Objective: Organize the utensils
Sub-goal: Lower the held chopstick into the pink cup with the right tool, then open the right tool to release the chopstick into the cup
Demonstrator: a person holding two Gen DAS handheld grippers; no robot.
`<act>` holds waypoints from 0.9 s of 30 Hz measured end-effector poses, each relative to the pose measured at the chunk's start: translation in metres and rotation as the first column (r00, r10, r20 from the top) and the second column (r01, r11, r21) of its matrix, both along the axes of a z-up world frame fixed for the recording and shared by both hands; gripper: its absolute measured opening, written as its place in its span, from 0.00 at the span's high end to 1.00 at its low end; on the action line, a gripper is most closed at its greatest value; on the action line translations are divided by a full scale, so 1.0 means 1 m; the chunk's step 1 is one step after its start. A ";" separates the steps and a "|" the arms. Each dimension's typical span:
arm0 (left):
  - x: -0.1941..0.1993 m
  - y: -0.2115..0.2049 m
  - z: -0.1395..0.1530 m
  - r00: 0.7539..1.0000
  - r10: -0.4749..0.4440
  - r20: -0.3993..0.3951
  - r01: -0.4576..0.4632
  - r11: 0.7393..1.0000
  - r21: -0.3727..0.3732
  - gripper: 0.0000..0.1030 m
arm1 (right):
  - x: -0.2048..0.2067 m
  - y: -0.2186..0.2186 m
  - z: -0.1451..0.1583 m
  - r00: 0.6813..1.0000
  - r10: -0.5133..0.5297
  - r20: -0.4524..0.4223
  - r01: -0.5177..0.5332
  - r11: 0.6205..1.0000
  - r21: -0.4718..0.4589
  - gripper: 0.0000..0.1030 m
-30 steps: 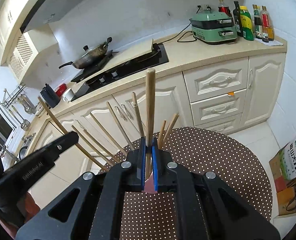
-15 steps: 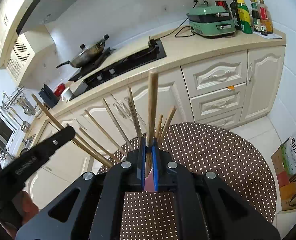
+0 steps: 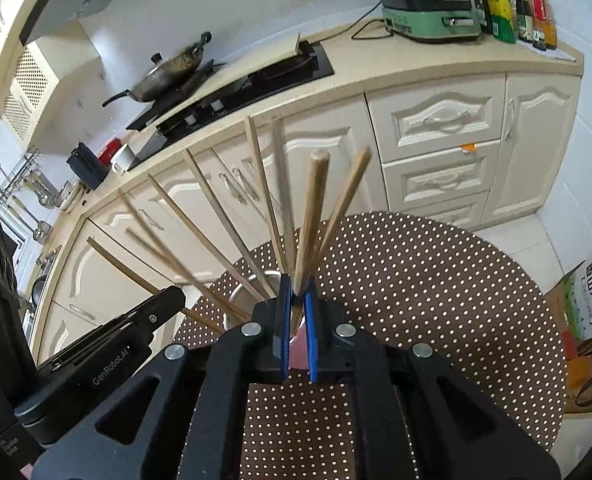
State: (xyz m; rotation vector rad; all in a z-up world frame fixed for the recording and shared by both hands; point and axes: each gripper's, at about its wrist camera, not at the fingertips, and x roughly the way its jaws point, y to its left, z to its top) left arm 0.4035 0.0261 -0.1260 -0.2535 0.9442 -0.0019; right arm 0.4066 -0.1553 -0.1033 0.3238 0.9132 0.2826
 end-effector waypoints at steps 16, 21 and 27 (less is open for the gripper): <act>-0.001 0.001 -0.011 0.999 -0.044 -0.009 0.044 0.998 0.037 0.88 | 0.002 0.000 -0.013 0.998 -0.006 -0.061 0.004 1.000 -0.017 0.64; -0.008 -0.001 -0.013 0.997 -0.065 -0.031 0.067 0.996 0.067 0.72 | -0.008 -0.006 -0.007 0.999 -0.017 -0.047 0.016 1.000 -0.023 0.52; -0.024 -0.003 -0.011 0.995 -0.085 -0.044 0.089 0.991 0.097 0.72 | -0.022 -0.014 -0.003 0.999 -0.027 -0.039 0.026 0.999 -0.028 0.48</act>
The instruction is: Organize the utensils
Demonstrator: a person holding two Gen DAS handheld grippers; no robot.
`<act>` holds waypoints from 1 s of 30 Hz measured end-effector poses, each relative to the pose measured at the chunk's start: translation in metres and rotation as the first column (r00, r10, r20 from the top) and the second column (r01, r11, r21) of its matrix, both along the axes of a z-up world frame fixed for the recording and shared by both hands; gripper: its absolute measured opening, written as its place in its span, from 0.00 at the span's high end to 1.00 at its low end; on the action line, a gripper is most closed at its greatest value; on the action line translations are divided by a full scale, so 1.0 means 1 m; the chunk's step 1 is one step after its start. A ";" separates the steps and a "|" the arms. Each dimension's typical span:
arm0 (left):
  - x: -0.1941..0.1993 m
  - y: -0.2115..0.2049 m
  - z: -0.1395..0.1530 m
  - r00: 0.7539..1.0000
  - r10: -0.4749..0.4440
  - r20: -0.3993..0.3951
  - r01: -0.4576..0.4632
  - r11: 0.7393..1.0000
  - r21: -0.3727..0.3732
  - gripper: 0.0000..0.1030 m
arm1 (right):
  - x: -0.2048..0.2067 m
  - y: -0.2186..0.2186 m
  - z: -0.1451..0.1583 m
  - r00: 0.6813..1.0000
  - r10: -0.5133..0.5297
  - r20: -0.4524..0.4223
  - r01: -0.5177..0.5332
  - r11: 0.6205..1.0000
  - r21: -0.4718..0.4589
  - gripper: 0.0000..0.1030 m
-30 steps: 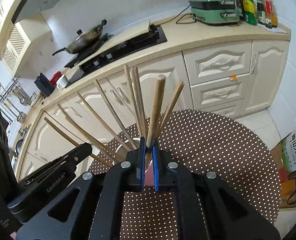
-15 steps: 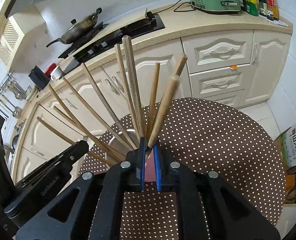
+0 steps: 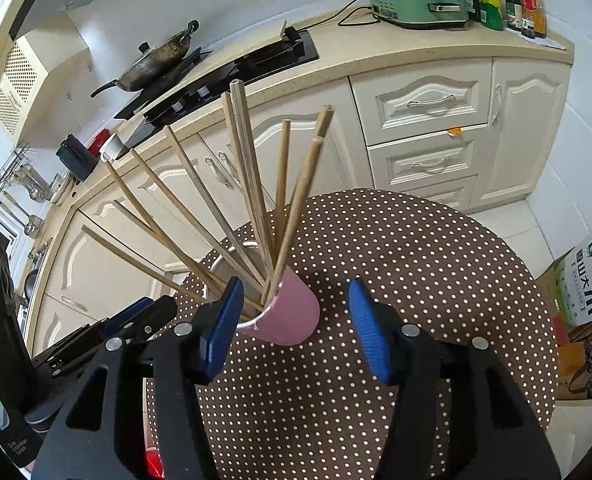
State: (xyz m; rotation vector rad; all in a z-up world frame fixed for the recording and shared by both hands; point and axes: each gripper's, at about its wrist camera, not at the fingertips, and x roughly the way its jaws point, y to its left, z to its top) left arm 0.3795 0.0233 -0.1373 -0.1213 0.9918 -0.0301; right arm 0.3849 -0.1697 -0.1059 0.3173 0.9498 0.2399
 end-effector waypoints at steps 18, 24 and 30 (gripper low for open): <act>-0.071 -0.016 0.037 0.998 -0.010 0.057 0.008 0.999 0.039 0.70 | -0.070 -0.012 0.037 0.997 0.051 0.062 -0.050 0.999 -0.006 0.21; -0.104 -0.023 0.058 0.994 -0.004 0.110 -0.002 0.999 0.053 0.70 | -0.100 -0.015 0.049 0.995 0.063 0.081 -0.061 0.998 -0.026 0.17; -0.137 -0.031 0.085 0.985 0.002 0.173 -0.015 0.997 0.071 0.69 | -0.131 -0.018 0.068 0.989 0.080 0.129 -0.073 0.996 -0.055 0.16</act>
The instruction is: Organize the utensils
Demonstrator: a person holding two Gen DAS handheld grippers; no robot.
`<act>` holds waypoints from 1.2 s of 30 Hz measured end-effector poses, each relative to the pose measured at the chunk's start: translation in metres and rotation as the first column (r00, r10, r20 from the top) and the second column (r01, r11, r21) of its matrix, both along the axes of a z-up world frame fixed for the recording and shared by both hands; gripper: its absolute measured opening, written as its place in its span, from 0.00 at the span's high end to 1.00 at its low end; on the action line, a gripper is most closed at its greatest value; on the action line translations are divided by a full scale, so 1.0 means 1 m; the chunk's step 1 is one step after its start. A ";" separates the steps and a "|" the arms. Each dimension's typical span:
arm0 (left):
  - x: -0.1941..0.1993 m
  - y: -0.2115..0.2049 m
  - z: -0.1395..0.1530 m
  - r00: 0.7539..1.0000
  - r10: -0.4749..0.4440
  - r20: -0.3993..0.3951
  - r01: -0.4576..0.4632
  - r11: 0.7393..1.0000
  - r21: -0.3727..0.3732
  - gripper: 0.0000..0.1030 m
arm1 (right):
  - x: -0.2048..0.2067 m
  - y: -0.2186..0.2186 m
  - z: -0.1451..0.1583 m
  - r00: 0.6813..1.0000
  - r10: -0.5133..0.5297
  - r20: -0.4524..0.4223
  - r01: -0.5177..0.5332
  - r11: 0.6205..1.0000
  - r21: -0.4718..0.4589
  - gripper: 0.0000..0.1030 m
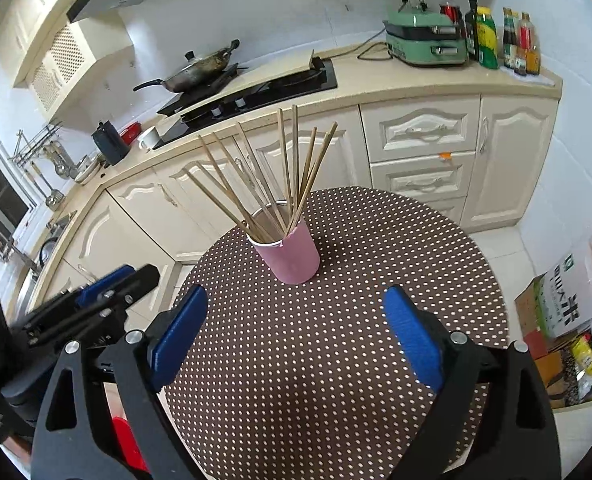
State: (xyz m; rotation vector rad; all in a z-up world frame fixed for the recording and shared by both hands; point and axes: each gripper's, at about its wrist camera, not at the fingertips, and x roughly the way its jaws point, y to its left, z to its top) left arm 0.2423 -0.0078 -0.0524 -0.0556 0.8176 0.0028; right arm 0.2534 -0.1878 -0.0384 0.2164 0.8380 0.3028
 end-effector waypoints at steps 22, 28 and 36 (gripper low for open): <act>-0.112 -0.011 0.094 0.966 0.059 0.252 -0.076 0.995 0.057 0.52 | -0.094 -0.017 0.079 0.968 0.020 0.249 -0.027 0.999 0.024 0.09; -0.133 -0.007 0.101 0.960 0.040 0.276 -0.055 0.997 0.046 0.50 | -0.116 -0.012 0.083 0.958 0.011 0.287 -0.009 1.000 -0.006 0.09; -0.163 -0.003 0.099 0.957 0.009 0.291 -0.022 0.999 0.042 0.50 | -0.145 -0.009 0.078 0.959 -0.058 0.279 0.057 0.998 0.011 0.09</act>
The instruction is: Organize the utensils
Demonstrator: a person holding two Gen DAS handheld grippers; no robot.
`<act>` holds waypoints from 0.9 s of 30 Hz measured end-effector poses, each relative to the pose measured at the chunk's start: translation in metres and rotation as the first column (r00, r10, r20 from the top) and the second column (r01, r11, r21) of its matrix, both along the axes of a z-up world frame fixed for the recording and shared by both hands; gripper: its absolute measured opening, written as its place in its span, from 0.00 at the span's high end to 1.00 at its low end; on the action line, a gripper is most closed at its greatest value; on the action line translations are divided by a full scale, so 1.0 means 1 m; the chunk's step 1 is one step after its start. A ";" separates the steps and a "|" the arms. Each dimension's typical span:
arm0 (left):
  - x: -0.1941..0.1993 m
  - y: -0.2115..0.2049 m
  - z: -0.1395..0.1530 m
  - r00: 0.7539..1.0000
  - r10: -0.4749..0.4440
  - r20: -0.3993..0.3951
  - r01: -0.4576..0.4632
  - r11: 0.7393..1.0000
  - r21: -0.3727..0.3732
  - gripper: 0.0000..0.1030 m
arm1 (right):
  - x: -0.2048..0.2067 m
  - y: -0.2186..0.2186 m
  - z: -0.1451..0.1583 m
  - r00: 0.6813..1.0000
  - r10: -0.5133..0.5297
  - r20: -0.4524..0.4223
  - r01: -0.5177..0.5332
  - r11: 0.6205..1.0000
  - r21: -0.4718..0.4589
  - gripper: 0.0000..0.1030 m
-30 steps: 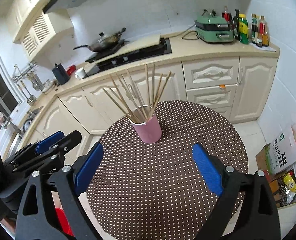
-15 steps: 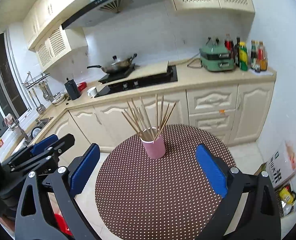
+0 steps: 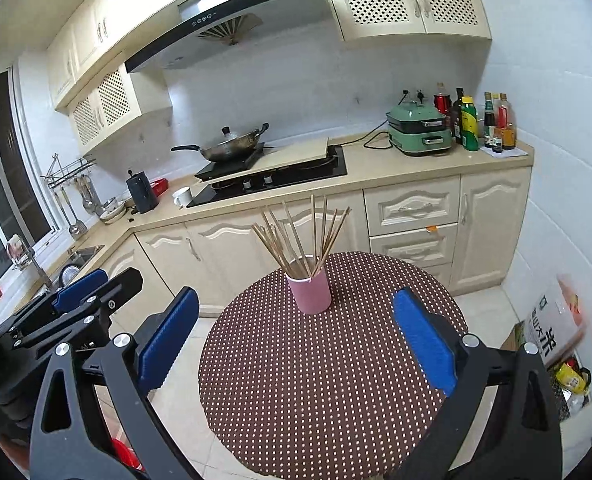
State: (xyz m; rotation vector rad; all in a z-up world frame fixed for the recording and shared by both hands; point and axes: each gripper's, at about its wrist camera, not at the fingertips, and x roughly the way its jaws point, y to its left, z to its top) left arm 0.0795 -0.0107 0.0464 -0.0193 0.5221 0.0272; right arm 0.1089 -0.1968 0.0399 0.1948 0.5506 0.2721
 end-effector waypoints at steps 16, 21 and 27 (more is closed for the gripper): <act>-0.052 0.001 0.009 1.000 0.002 0.029 -0.002 1.000 -0.009 0.31 | -0.053 0.004 0.006 0.999 -0.026 0.025 0.027 0.998 -0.049 0.08; -0.057 0.003 0.010 0.999 0.021 0.032 -0.021 1.000 -0.006 0.24 | -0.058 0.004 0.006 0.999 -0.025 0.032 0.027 0.998 -0.051 0.08; -0.060 0.006 0.011 0.999 0.030 0.037 -0.029 1.000 -0.003 0.21 | -0.060 0.005 0.006 0.999 -0.023 0.041 0.025 0.998 -0.054 0.08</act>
